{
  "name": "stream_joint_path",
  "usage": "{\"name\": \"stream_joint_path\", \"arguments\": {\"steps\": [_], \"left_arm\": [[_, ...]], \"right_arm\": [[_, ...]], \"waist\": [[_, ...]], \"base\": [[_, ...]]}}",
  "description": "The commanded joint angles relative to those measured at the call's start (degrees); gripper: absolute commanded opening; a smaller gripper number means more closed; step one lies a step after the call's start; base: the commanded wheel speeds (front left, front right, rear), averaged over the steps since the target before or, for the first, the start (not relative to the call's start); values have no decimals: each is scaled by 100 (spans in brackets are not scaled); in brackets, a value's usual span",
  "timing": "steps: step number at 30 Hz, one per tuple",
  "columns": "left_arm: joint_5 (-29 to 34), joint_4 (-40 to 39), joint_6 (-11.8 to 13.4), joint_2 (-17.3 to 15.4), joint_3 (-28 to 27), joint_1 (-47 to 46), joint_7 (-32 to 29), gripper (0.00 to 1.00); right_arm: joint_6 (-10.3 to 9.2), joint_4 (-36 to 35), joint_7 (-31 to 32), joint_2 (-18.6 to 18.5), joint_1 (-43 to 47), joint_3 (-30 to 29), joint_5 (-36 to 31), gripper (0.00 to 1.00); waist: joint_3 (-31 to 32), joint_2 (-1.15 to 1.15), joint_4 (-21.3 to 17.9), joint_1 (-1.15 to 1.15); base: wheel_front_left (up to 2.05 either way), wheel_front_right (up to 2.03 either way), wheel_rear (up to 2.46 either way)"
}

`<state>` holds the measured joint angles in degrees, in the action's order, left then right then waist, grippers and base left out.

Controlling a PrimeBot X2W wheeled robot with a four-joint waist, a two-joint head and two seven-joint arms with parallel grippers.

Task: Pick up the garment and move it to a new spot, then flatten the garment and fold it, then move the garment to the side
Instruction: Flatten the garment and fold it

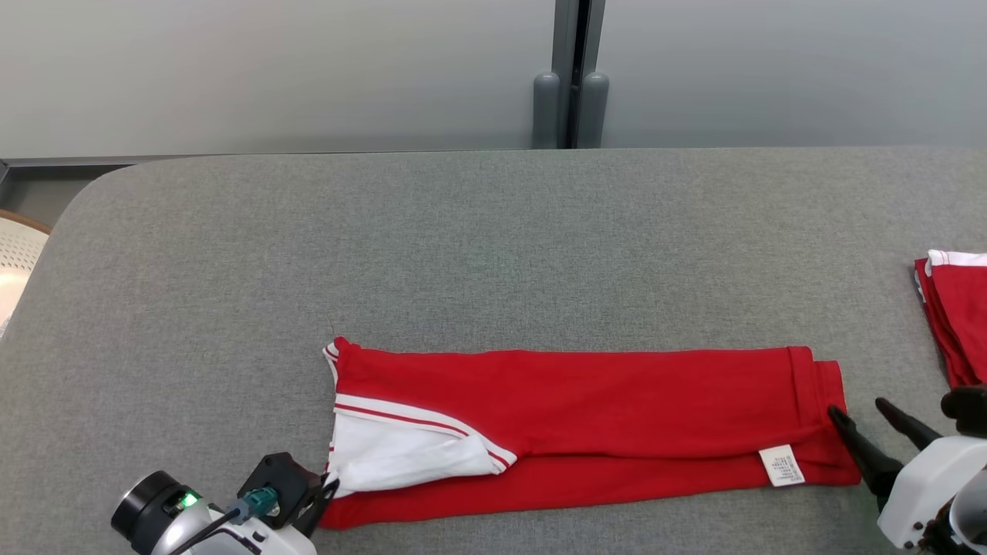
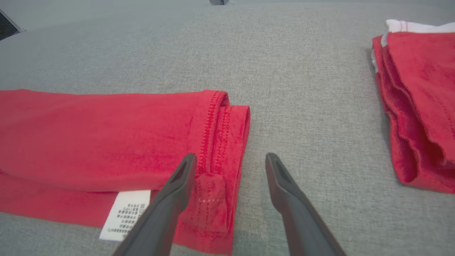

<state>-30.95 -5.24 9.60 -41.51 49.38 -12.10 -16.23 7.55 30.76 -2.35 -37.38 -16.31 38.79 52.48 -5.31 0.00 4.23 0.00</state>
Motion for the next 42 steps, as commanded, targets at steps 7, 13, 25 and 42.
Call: {"name": "stream_joint_path", "arguments": {"steps": [7,13,25,42], "left_arm": [[23,-85,133,-36,-134,-40,120,100],[241,-102,931,462,-703,-237,1126,100],[-228,696,1196,2258,-2315,3,3138,100],[1856,683,-248,3792,-3956,1058,3144,100]], "right_arm": [[-13,52,-533,174,-168,-332,-224,100],[-12,-83,-1159,439,-273,-703,-659,100],[-9,-1354,-1288,1595,317,-2345,-2396,100],[-8,-1757,-1291,2497,1110,-2984,-3263,100]], "waist": [[42,0,39,0],[89,0,67,0],[125,0,19,0],[166,0,-28,0]], "base": [[0,0,0],[0,0,0],[0,0,0],[0,0,0]]}}
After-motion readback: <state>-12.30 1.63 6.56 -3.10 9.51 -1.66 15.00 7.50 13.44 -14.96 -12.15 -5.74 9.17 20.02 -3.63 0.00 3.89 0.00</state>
